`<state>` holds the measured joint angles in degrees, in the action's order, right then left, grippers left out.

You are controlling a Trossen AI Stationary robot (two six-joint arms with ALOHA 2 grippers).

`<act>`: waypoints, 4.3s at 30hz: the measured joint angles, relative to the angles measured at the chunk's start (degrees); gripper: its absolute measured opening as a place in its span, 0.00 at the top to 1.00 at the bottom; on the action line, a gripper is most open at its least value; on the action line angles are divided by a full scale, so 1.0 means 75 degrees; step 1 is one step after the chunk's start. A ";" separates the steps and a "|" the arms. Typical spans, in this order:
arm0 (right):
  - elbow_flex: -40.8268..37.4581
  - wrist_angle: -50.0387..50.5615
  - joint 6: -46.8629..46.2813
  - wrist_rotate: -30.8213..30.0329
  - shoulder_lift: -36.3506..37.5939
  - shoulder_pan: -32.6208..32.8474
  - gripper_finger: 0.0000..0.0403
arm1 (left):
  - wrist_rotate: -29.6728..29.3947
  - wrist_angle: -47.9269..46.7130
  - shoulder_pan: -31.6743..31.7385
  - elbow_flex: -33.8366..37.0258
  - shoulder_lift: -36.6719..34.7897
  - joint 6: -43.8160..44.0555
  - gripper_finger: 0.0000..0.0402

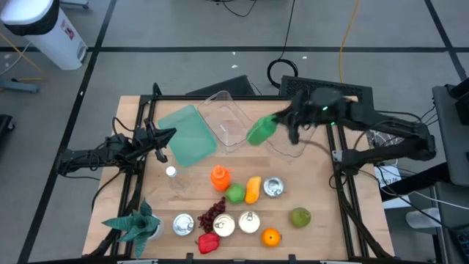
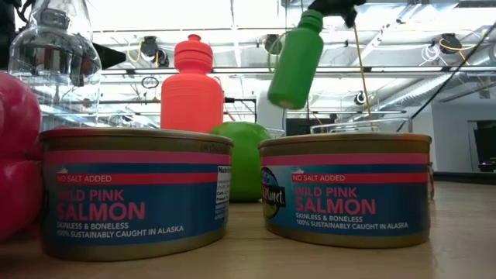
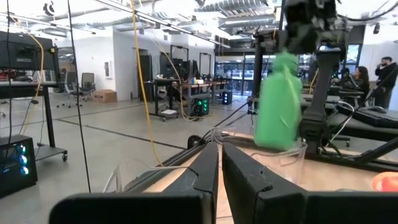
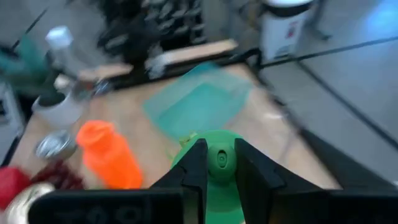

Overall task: Pick & Place Food Item
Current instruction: Put the green bottle into the right transparent bin, then put the green tuna can into the green bin

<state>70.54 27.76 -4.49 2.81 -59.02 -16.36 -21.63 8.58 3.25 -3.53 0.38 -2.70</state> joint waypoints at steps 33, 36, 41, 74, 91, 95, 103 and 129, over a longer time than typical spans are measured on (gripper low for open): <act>-0.1661 0.1392 -0.0367 -0.1140 0.0678 -0.2995 0.88 | -0.0131 -0.0001 0.0002 0.0000 0.0000 0.0023 0.92; -0.2063 0.1029 -0.0370 -0.1140 0.0678 -0.3082 0.88 | -0.0131 -0.0001 0.0002 0.0000 0.0000 0.0023 0.92; -0.2563 0.0498 -0.0373 -0.1157 0.0678 -0.3243 0.88 | -0.0131 -0.0001 0.0002 0.0000 0.0000 0.0023 0.92; -0.0410 0.0697 0.0649 -0.0102 0.1054 -0.1785 0.37 | -0.0131 -0.0001 0.0002 0.0000 0.0000 0.0016 0.92; -0.0350 0.1160 0.1212 -0.2358 -0.1251 0.3926 0.22 | -0.0131 0.0001 0.0002 0.0000 0.0000 0.0023 0.92; -0.0350 0.1177 0.0572 -0.2575 -0.1727 0.4274 0.08 | -0.0131 0.0006 0.0002 0.0000 0.0000 0.0060 0.92; -0.0350 0.1189 -0.0256 -0.2016 -0.2304 0.4751 0.01 | -0.0126 0.0005 0.0001 0.0000 -0.0003 0.0254 0.92; -0.0380 0.1803 -0.0827 -0.1595 -0.3985 0.5196 0.01 | -0.0102 -0.0039 -0.0001 0.0000 0.0000 0.0254 0.92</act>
<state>67.70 41.28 -10.69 -9.16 -88.90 22.61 -22.39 8.29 3.25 -3.53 0.38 -0.80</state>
